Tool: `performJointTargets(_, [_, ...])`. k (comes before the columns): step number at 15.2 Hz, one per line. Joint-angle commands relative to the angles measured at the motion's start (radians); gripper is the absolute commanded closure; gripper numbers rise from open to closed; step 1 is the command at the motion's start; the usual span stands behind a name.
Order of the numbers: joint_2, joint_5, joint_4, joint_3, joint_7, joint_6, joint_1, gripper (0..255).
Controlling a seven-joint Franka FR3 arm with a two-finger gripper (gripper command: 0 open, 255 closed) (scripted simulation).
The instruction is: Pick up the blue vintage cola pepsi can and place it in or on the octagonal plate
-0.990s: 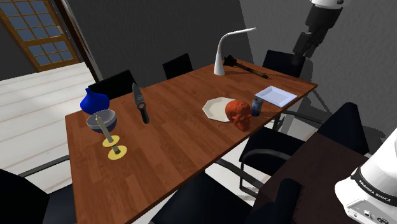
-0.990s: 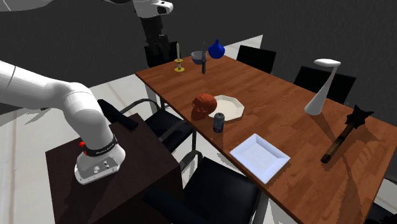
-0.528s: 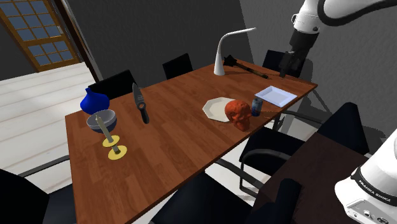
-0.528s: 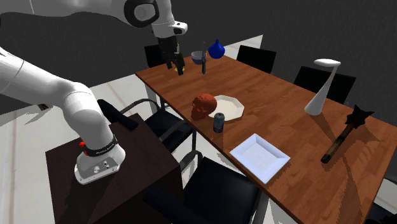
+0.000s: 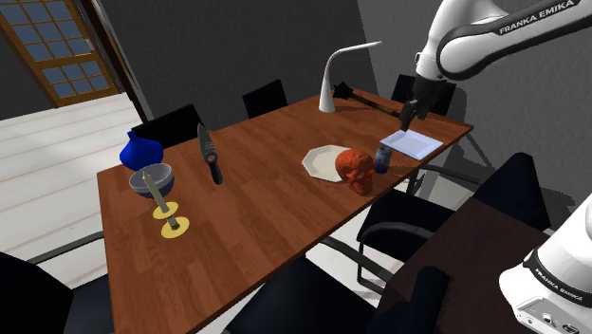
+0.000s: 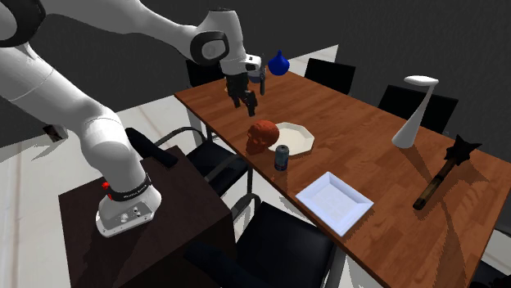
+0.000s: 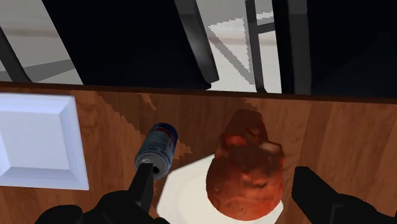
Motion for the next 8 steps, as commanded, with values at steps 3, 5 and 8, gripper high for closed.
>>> performJointTargets(3, [0.147,-0.016,0.01,-0.017,-0.005,0.145,-0.014,0])
performJointTargets(5, [0.222,-0.022,0.029,-0.027,-0.01,0.206,-0.021,0])
performJointTargets(8, [0.339,-0.025,0.068,-0.041,-0.02,0.289,-0.032,0])
